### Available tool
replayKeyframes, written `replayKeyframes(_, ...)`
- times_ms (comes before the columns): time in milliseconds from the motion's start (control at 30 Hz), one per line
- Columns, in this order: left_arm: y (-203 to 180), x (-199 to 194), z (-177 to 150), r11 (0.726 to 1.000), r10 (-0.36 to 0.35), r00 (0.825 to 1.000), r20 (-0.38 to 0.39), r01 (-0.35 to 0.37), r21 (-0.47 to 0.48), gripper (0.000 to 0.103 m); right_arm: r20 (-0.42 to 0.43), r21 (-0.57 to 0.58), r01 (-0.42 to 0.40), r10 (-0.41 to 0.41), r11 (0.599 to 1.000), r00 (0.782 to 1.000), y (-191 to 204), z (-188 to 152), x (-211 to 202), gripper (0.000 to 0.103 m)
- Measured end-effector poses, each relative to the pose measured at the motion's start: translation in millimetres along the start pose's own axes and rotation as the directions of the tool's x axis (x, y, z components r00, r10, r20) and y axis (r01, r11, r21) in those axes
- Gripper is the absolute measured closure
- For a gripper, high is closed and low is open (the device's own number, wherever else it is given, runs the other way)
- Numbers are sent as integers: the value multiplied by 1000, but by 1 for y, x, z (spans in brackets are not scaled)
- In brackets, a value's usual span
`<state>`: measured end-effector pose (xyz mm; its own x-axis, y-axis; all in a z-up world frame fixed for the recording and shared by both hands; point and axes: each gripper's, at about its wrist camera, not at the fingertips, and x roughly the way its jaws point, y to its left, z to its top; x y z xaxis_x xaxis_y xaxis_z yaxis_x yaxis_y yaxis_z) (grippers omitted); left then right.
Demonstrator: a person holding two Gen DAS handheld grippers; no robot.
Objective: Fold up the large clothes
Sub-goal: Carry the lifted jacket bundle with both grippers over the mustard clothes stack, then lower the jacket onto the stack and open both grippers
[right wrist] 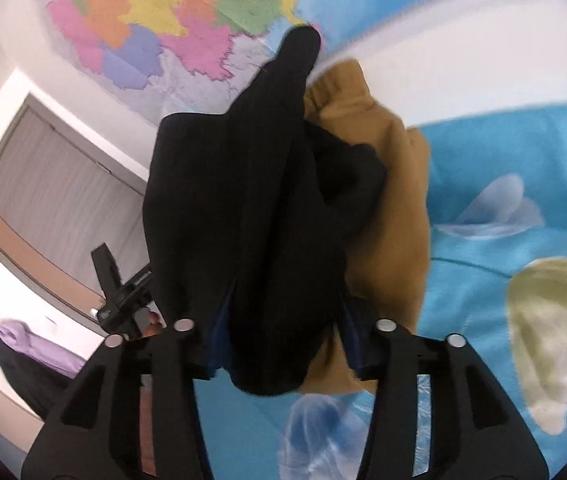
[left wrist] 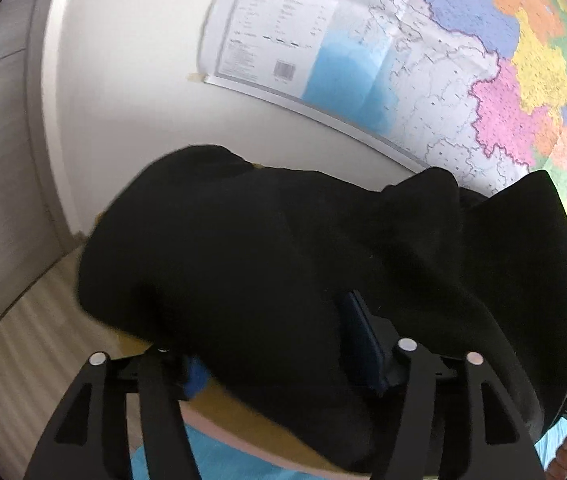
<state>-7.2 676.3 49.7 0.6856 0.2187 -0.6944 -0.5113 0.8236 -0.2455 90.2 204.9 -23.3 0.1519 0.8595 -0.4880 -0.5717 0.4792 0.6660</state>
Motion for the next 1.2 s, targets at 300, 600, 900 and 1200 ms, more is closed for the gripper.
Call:
replayKeyframes(300,-44,-65,-43,974,144,966,217,-177,139,10,207,-355,259,-194,898,959,25,2,-58,25)
replayKeyframes(600,-93,-66,-66,978,59,979,196,-96,185,6,136,-470,298,-265,831,954,31,-6,-1,26)
replayKeyframes(900,-110,-49,-74,970,114,978,176,-148,191,6,125,-440,285,-257,852,958,10,3,-5,13)
replayKeyframes(1200,-131,-86,-104,962,172,957,233,-214,172,6,164,-472,265,-212,841,963,21,-21,-27,6)
